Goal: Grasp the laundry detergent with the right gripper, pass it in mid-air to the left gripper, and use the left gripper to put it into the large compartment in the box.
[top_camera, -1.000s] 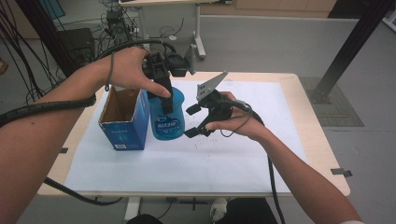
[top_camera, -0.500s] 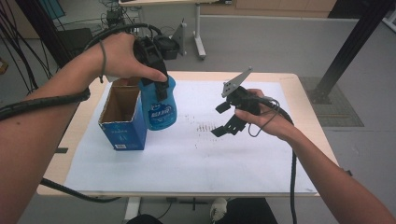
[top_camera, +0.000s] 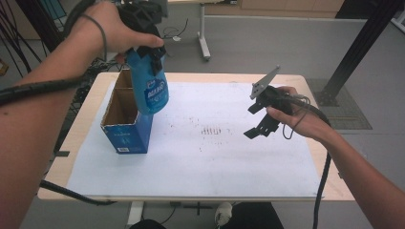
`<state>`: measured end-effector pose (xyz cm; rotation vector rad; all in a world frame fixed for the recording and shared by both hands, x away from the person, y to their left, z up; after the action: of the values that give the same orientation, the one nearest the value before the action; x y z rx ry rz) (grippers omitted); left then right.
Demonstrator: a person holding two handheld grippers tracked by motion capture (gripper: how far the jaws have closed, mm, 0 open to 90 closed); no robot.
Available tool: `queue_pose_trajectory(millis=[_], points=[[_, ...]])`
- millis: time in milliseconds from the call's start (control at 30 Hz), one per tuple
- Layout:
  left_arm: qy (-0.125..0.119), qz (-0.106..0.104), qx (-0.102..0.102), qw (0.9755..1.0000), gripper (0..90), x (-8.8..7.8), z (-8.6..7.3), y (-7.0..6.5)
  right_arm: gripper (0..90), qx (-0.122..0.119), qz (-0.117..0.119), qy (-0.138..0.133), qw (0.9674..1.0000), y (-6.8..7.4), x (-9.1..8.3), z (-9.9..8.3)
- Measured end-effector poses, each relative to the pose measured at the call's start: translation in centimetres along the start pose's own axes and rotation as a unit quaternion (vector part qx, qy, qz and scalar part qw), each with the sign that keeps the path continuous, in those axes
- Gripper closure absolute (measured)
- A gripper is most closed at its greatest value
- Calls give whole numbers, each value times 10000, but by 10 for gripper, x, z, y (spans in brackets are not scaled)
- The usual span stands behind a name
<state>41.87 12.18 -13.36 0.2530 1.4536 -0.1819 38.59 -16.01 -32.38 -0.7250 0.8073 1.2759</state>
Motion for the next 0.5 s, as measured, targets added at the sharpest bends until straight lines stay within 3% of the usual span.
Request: queue_pose_trajectory(millis=[100,167,267,500], points=[[-101,-20,-443,9990,365,-12,4,10,52,-61,-33,129,9999,0,-5,-6],[-135,-60,-834,9964,365,-19,6,19,53,-45,2,136,9999,1,-8,-9],[-166,-27,-1170,9930,365,-26,8,29,55,-51,-19,187,9998,2,-12,-12],[-248,-14,-1920,9811,366,-35,10,56,55,-88,-75,267,9996,0,-22,-11]])
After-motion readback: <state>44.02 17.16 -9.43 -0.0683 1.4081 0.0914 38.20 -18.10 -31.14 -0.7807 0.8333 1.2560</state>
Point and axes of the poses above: each handheld gripper's, and its own axes: x roughly forward along the jaws, z roughly out of its top, y roughly to its left, the point moved 8 cm from there along x, roughly forward along the jaws, and after that the axes turned 8 degrees about -x, right-handed, at the moved point
